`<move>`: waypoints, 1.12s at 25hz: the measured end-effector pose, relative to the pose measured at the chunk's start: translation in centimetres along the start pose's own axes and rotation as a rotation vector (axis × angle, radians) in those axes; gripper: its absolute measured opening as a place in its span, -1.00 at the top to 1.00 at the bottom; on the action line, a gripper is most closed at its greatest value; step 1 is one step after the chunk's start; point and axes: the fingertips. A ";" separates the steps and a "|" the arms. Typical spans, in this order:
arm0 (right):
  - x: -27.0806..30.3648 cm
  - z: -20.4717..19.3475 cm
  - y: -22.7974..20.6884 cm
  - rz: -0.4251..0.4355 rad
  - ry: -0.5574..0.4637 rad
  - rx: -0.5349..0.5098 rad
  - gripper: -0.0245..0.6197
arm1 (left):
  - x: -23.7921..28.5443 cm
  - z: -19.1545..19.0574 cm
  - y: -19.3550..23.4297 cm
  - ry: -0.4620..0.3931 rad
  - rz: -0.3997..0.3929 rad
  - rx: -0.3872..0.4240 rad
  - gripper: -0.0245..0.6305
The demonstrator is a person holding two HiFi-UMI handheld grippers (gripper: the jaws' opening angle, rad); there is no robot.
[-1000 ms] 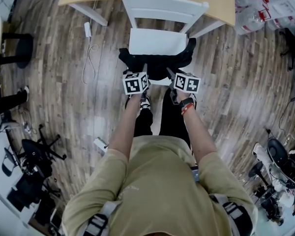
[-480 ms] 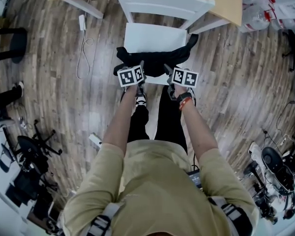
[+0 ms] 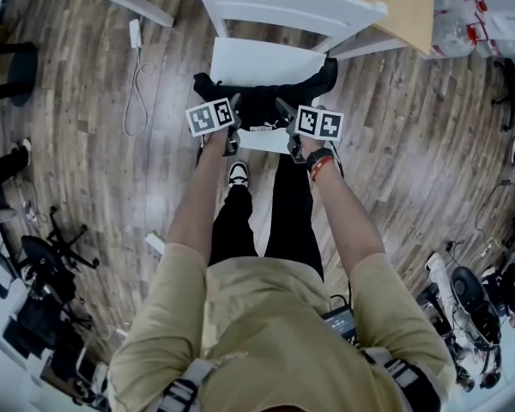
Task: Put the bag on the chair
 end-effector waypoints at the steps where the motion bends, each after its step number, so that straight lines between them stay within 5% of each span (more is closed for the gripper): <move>1: 0.3 0.3 0.1 0.004 -0.001 -0.011 0.39 | 0.2 0.2 0.2 -0.002 -0.007 -0.005 0.56; 4: 1.2 0.1 0.7 0.027 0.000 -0.029 0.32 | 0.0 0.3 1.4 0.001 -0.026 -0.017 0.43; 7: 1.4 0.3 0.8 0.022 0.001 -0.072 0.25 | -0.1 0.6 2.4 -0.015 -0.044 -0.042 -0.05; 10: 1.4 0.4 0.8 0.013 -0.002 -0.076 0.20 | -0.6 0.6 2.7 -0.023 -0.039 -0.060 -0.20; 12: 1.3 0.1 1.0 0.013 0.000 -0.081 0.10 | -1.2 0.4 2.8 -0.040 -0.017 -0.063 -0.25; 13: 1.2 0.0 1.2 0.014 0.001 -0.086 -0.16 | -1.6 0.4 2.8 -0.050 -0.012 -0.070 -0.26; 14: 1.0 -0.1 1.4 0.013 0.000 -0.093 -0.21 | -2.0 0.3 2.8 -0.058 -0.013 -0.078 -0.26; 28: -6.6 -1.4 5.1 -0.002 -0.118 -0.077 -0.21 | -8.9 -2.3 -3.7 -0.056 -0.054 0.103 -0.26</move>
Point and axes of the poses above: the fingertips, and each gripper's own axes: x forward along the fingers, y to its left, z out of its top, and after that the axes turned 11 degrees about x, right-handed
